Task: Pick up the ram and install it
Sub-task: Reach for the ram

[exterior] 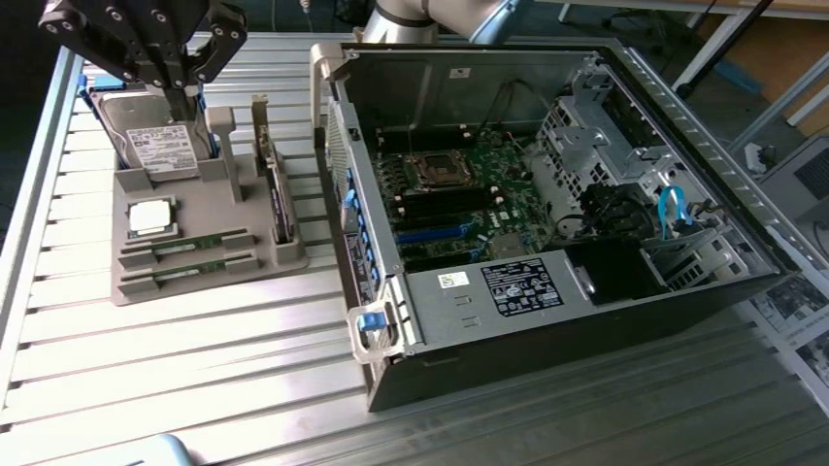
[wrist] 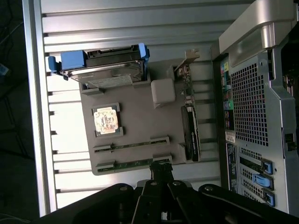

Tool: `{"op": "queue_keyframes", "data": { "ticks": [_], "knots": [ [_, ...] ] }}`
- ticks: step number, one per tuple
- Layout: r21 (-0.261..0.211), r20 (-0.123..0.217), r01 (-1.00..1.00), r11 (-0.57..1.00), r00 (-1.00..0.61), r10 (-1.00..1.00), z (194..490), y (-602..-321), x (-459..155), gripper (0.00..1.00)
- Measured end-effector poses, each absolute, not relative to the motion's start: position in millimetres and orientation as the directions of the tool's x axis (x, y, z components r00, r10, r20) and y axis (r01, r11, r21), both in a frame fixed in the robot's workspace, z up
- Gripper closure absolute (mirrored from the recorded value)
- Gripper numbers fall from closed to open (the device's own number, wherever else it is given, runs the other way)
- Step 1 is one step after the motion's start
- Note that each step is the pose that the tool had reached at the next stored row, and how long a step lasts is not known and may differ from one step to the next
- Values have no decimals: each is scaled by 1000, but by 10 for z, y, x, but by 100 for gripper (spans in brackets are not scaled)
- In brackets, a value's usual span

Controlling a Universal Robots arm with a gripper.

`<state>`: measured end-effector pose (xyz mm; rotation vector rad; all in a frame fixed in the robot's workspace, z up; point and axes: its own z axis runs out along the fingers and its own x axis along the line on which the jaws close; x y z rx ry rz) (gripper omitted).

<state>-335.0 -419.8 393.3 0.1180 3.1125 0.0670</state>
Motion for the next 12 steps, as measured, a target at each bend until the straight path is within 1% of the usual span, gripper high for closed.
{"op": "queue_keyframes", "data": {
  "ticks": [12],
  "knots": [
    [44, -25, 75, 996, -997, 76, 3933, -4258, -3350, 89]
  ]
}}
